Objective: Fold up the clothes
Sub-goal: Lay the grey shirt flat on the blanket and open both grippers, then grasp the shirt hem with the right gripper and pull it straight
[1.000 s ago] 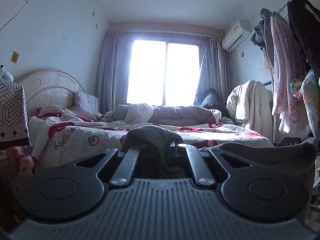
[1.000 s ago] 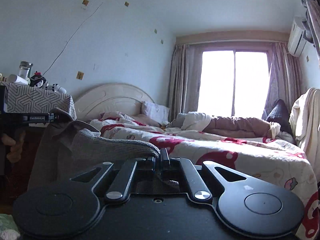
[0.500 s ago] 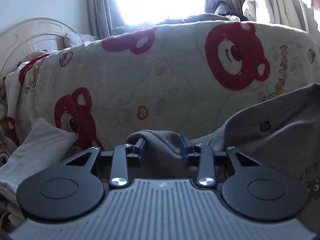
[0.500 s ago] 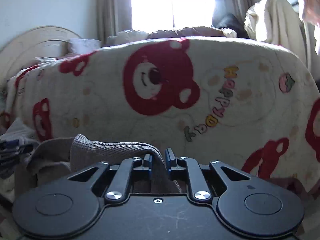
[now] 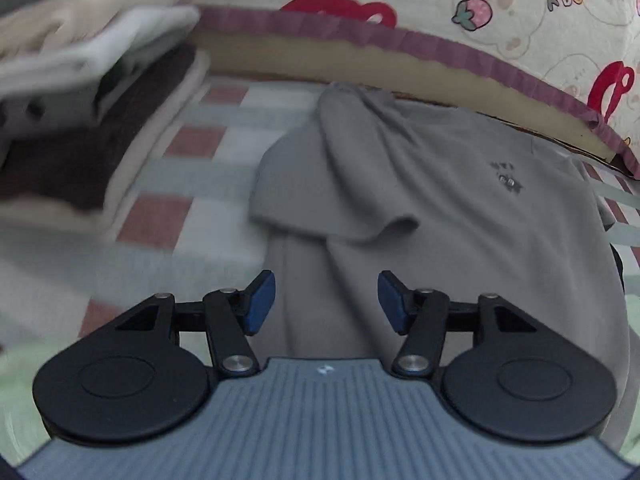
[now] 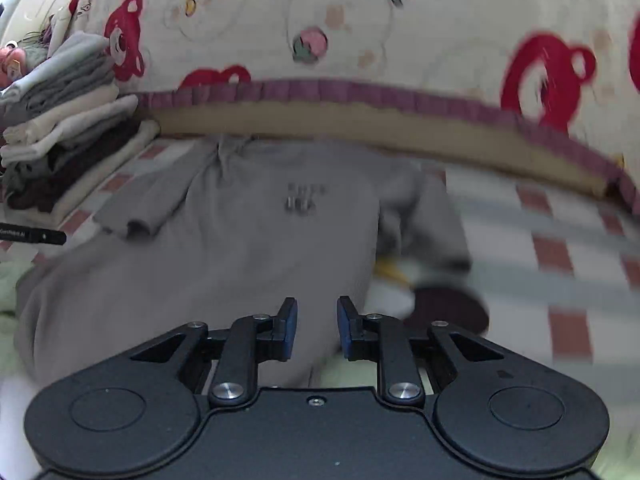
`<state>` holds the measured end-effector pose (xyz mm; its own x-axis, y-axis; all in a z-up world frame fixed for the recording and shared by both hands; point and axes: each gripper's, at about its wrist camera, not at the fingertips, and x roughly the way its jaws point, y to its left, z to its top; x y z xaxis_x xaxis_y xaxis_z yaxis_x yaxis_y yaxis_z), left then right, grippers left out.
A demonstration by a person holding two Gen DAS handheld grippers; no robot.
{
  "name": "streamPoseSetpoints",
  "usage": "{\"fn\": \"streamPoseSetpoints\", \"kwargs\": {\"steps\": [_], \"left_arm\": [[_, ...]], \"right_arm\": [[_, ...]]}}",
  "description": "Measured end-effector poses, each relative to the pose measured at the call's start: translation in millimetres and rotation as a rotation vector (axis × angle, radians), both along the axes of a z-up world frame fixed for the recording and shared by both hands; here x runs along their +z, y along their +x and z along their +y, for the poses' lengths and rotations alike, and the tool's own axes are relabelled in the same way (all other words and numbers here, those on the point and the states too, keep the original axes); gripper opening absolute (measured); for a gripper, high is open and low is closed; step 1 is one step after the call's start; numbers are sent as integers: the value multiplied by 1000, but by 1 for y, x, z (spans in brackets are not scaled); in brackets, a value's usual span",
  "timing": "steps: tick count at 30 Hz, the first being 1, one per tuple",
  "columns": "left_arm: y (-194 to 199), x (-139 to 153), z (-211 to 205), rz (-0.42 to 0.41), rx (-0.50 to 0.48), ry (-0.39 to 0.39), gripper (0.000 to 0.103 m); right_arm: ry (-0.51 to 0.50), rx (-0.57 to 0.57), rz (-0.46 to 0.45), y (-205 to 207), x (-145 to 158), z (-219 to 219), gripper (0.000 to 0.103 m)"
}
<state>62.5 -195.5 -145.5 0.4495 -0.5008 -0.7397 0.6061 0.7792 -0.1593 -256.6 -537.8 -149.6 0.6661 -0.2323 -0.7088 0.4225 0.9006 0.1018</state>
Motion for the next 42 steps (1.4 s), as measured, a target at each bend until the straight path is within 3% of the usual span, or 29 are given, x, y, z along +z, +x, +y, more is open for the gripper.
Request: {"fn": "streamPoseSetpoints", "kwargs": {"steps": [4, 7, 10, 14, 18, 25, 28, 33, 34, 35, 36, 38, 40, 42], "left_arm": [[-2, -7, 17, 58, 51, -84, 56], [-8, 8, 12, 46, 22, -102, 56], [-25, 12, 13, 25, -22, -105, 58], [-33, 7, 12, 99, -10, -114, 59], [-52, 2, 13, 56, -79, -52, 59], [-61, -5, 3, 53, -129, 75, 61], [-60, -1, 7, 44, -105, 77, 61], [-52, 2, 25, 68, -54, 32, 61], [-51, 2, 28, 68, -51, 22, 61], [-51, 2, 29, 61, -51, 15, 61], [-53, 3, 30, 42, -55, 14, 60], [-56, 5, 31, 5, -64, 12, 35], [-60, 7, 32, -32, -73, 9, 32], [-62, 10, 33, -48, -77, -4, 32]], "right_arm": [[83, -82, 24, -31, -25, 9, 30], [120, -96, 22, -39, -34, 21, 31], [149, -89, 11, -42, -41, 34, 44], [171, -88, 19, -45, -53, 52, 48], [143, -82, 23, -47, -58, 65, 48], [116, -85, 40, -44, -61, 67, 50], [99, -98, 37, -41, -64, 63, 59], [119, -131, 10, -31, -73, 47, 59], [138, -123, -16, -28, -75, 44, 39], [178, -60, -44, -25, -74, 44, 11], [205, 2, -73, -23, -70, 46, 7], [132, 106, -141, -24, -37, 64, 7], [51, 155, -195, -28, -2, 77, 6], [-95, 95, -190, -35, 26, 78, 5]]}}
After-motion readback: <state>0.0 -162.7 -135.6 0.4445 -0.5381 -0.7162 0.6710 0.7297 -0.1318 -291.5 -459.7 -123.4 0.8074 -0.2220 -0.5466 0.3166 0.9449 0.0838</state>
